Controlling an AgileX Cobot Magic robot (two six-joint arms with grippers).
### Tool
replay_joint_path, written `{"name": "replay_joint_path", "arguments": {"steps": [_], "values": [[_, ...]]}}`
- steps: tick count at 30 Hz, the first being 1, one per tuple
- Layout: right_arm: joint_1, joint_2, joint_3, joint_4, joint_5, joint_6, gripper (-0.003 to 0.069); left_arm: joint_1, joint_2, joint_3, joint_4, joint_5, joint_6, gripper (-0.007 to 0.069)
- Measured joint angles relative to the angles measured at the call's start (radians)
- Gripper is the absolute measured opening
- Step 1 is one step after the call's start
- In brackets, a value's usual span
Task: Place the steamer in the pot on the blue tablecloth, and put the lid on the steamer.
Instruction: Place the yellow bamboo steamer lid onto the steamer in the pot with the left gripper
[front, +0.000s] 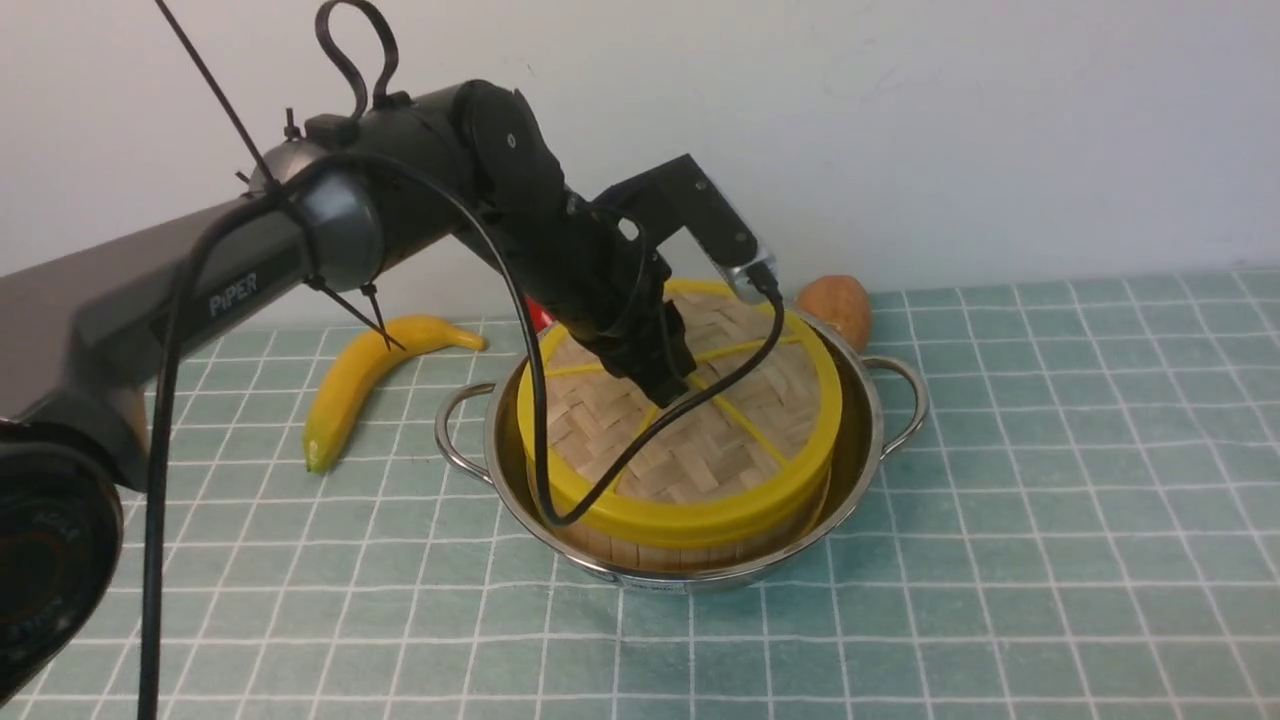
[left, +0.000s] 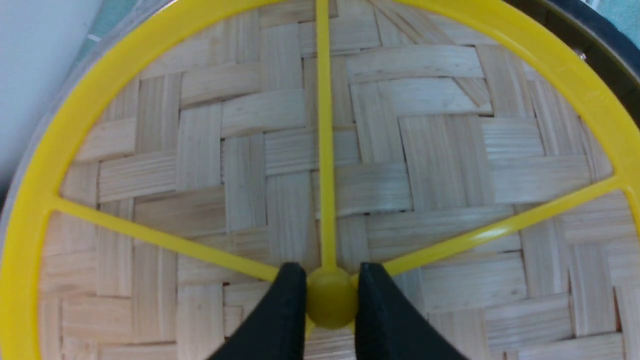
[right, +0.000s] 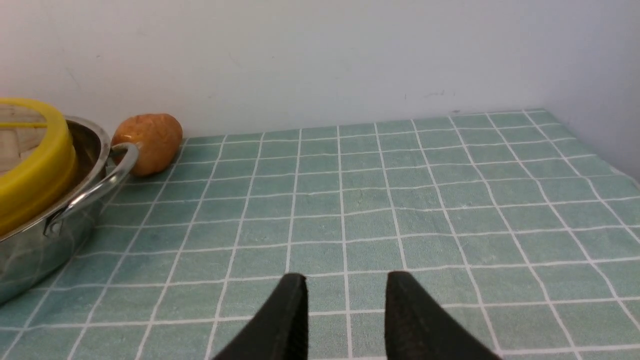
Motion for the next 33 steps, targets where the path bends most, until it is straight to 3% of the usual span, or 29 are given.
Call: {"name": "replay_joint_path", "arguments": {"steps": [19,21,25,26,27,30,33], "values": [[0.000,0.000,0.000,0.000,0.000,0.000,0.0240,0.000,0.017,-0.025,-0.005,0.016,-0.011,0.0130],[0.000,0.000,0.000,0.000,0.000,0.000,0.0240,0.000,0.012,-0.025,-0.005,0.018,-0.011,0.0160],[0.000,0.000,0.000,0.000,0.000,0.000,0.0240,0.000,-0.028,-0.025,-0.005,0.011,-0.016,0.0365],[0.000,0.000,0.000,0.000,0.000,0.000,0.0240,0.000,-0.031,-0.025,-0.005,0.010,-0.018,0.0375],[0.000,0.000,0.000,0.000,0.000,0.000,0.0240,0.000,-0.052,-0.025,-0.005,0.000,-0.025,0.0452],[0.000,0.000,0.000,0.000,0.000,0.000,0.0240,0.000,-0.090,-0.025,-0.007,-0.016,-0.050,0.0549],[0.000,0.000,0.000,0.000,0.000,0.000,0.0240,0.000,-0.137,-0.025,-0.007,-0.012,-0.102,0.0578]]}}
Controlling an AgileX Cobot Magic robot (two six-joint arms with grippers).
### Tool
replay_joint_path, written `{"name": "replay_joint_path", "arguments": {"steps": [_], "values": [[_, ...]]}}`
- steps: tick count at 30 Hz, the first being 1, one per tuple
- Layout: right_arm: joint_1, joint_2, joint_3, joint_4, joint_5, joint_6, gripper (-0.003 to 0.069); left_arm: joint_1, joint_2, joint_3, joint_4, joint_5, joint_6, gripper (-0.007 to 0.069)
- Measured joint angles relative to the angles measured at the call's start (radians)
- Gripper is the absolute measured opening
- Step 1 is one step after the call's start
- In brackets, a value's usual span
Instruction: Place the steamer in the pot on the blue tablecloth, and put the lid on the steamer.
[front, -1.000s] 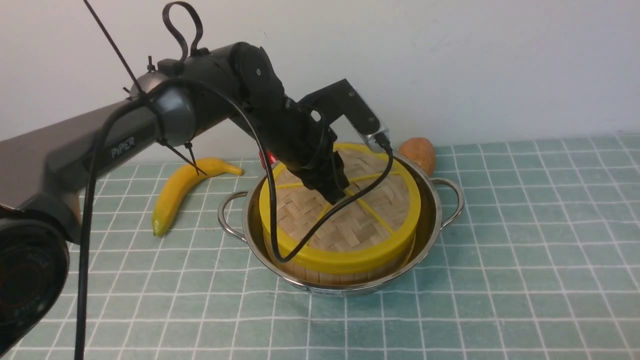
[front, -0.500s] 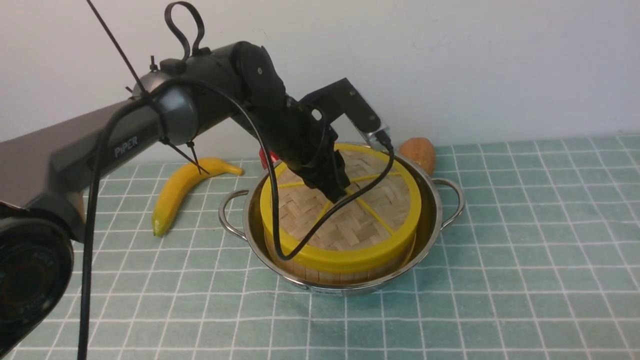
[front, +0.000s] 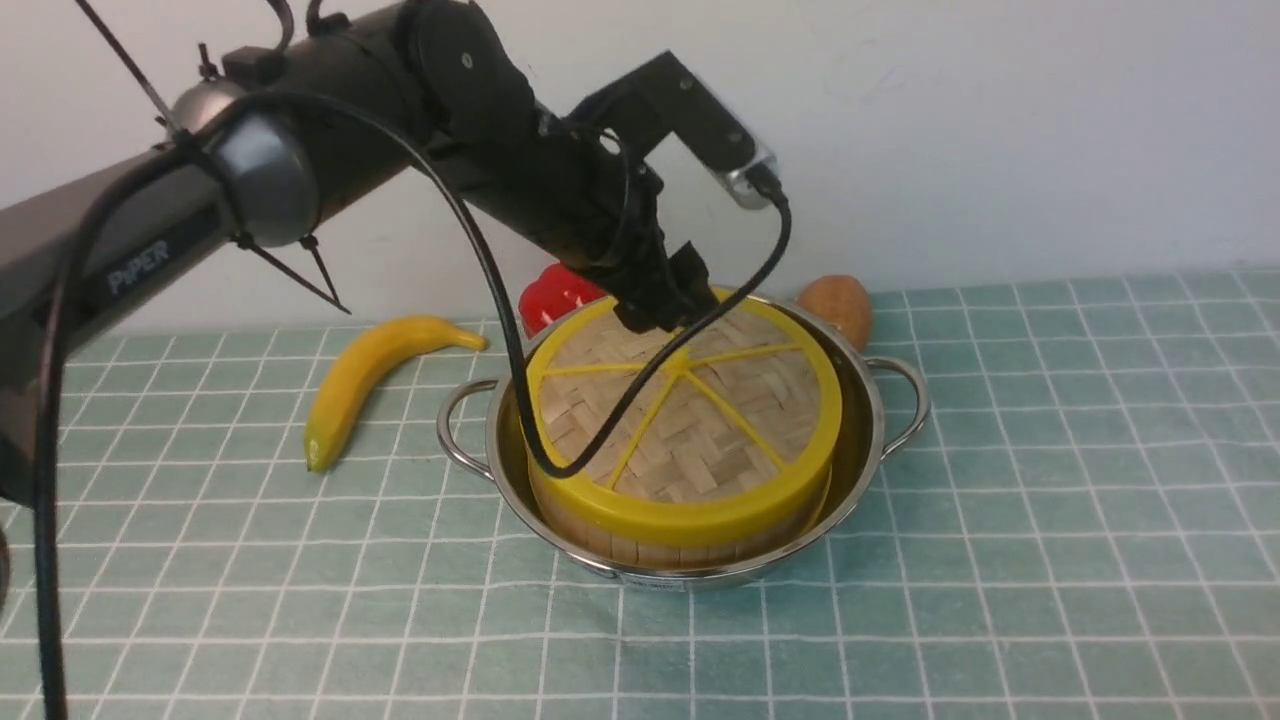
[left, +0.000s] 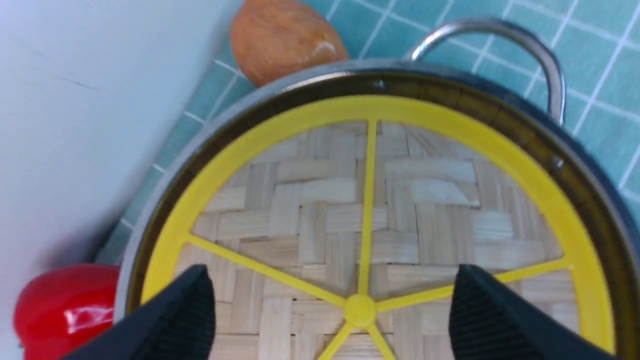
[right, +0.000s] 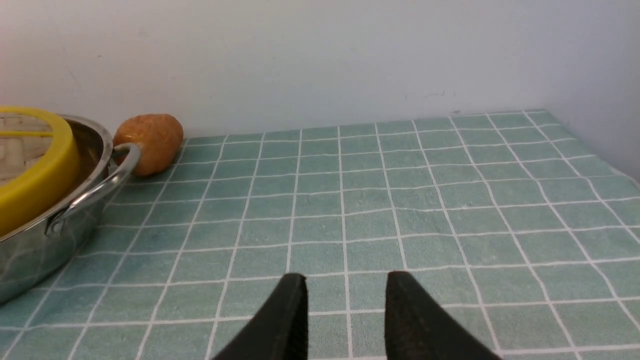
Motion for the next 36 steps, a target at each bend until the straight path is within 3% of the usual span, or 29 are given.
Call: {"name": "replay_joint_path", "arguments": {"steps": [5,9,14,20,28,36], "values": [[0.000,0.000,0.000,0.000,0.000,0.000,0.0240,0.000,-0.137,0.000,0.013,0.014,-0.102,0.0524],[0.000,0.000,0.000,0.000,0.000,0.000,0.0240,0.008,-0.293,-0.001,0.015,0.032,-0.245,0.0395],[0.000,0.000,0.000,0.000,0.000,0.000,0.0240,0.010,-0.483,-0.001,0.004,0.031,-0.374,0.0181],[0.000,0.000,0.000,0.000,0.000,0.000,0.0240,0.010,-0.590,-0.001,-0.023,0.025,-0.368,0.0013],[0.000,0.000,0.000,0.000,0.000,0.000,0.0240,0.010,-0.576,0.001,-0.020,0.021,-0.347,-0.0023],[0.000,0.000,0.000,0.000,0.000,0.000,0.0240,0.010,-0.270,0.002,0.010,0.264,-0.351,-0.0019]]}}
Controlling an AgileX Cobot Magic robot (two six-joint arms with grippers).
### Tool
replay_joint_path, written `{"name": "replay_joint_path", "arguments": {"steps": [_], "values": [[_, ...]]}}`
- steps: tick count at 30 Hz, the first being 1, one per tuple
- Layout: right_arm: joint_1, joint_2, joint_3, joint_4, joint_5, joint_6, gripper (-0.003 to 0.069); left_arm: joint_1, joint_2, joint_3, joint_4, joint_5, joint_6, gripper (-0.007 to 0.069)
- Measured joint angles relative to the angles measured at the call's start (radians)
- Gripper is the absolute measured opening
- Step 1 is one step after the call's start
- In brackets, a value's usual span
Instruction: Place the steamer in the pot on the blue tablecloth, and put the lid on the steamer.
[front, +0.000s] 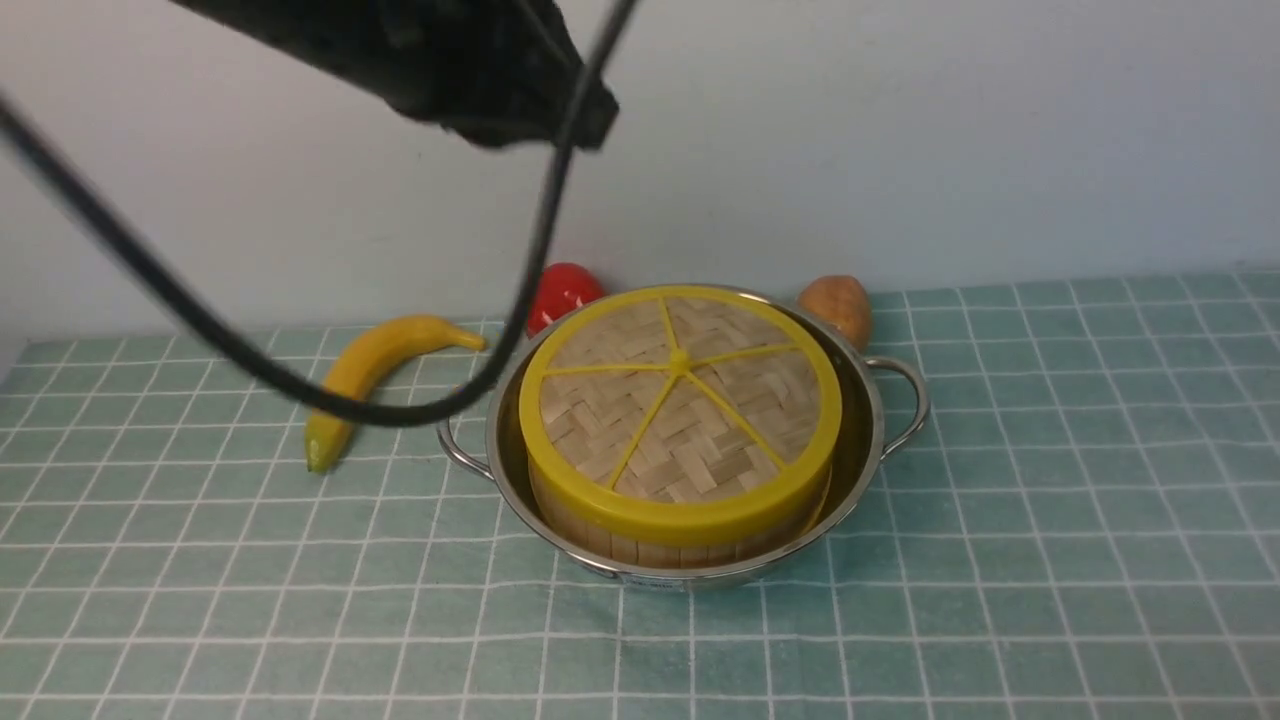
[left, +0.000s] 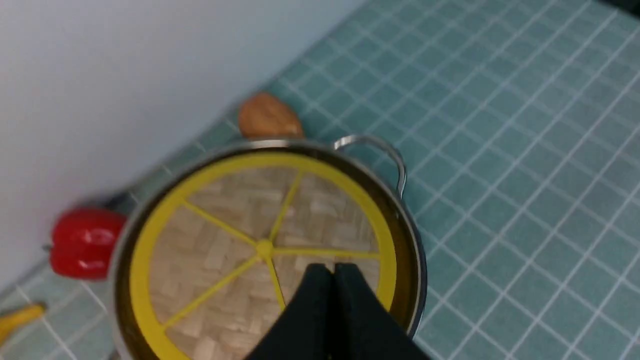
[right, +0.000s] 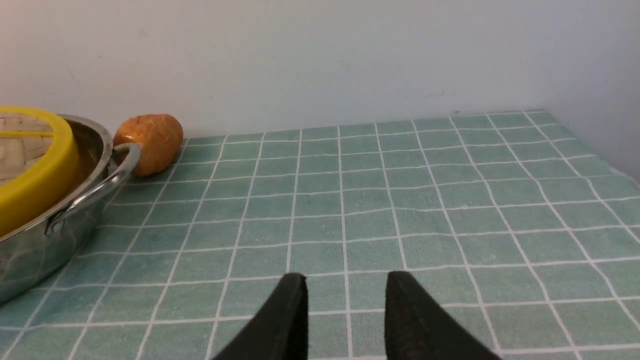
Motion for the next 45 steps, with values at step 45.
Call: {"name": "replay_joint_path", "arguments": {"steps": [45], "values": [[0.000,0.000,0.000,0.000,0.000,0.000,0.0240,0.275,-0.945,0.959,-0.204,-0.715,0.148,0.0075]]}}
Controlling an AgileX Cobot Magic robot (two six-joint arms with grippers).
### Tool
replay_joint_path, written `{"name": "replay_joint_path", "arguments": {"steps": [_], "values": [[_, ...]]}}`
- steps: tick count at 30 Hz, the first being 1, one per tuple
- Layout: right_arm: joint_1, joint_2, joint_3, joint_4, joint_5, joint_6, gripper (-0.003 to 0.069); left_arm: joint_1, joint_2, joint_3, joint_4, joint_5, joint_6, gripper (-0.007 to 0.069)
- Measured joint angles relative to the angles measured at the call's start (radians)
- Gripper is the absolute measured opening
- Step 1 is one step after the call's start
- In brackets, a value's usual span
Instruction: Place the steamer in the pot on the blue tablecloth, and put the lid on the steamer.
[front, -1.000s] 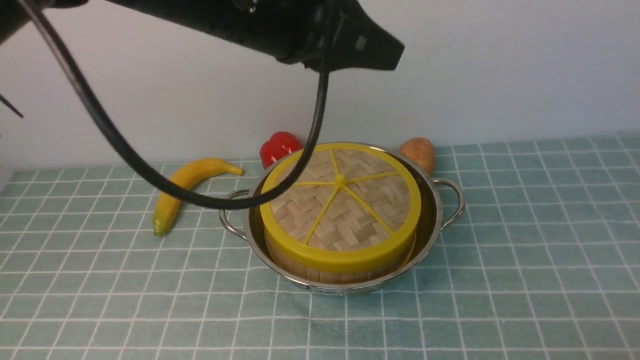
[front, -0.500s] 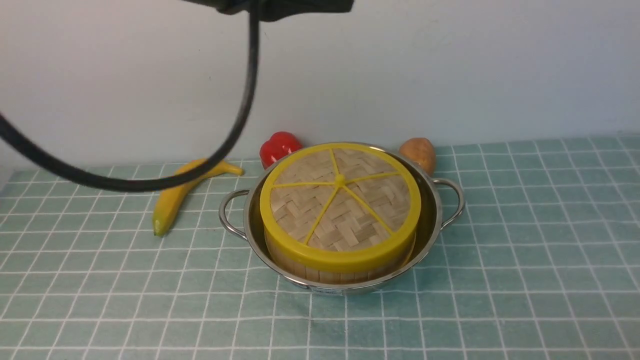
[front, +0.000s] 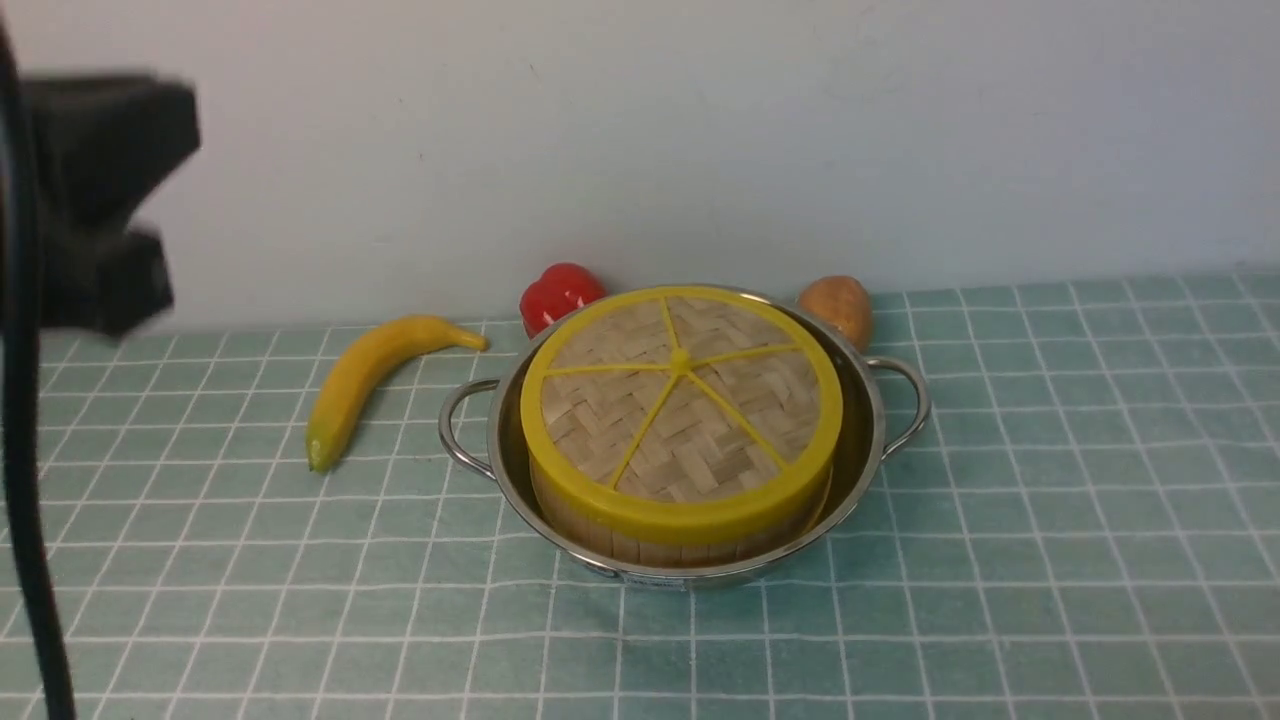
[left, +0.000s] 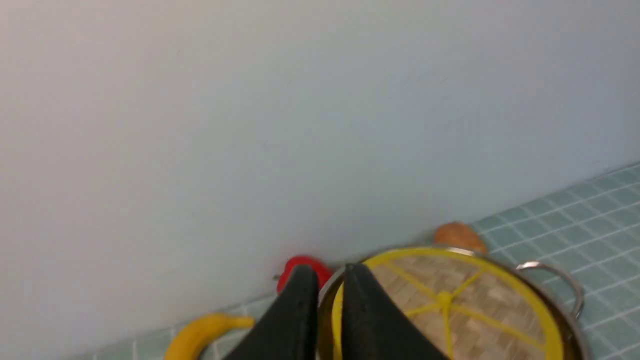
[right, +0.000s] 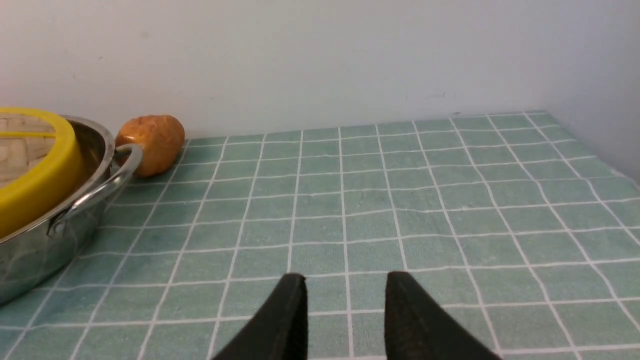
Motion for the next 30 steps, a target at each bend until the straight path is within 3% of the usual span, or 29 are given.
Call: {"name": "replay_joint_path", "arguments": {"steps": [9,21,25,26,27,30], "values": [[0.000,0.000,0.000,0.000,0.000,0.000,0.0240,0.076,-0.379,0.459,0.058,-0.079,0.000,0.0097],[0.000,0.000,0.000,0.000,0.000,0.000,0.0240,0.126,-0.517,0.636,0.141,-0.098,-0.048,0.0115],[0.000,0.000,0.000,0.000,0.000,0.000,0.0240,0.128,-0.575,0.686,0.364,-0.093,-0.306,0.0117],[0.000,0.000,0.000,0.000,0.000,0.000,0.0240,0.128,-0.575,0.688,0.378,-0.091,-0.322,0.0117],[0.000,0.000,0.000,0.000,0.000,0.000,0.0240,0.129,-0.595,0.704,0.491,-0.075,-0.446,0.0123],[0.000,0.000,0.000,0.000,0.000,0.000,0.0240,0.129,-0.635,0.722,0.646,-0.031,-0.603,0.0128]]}}
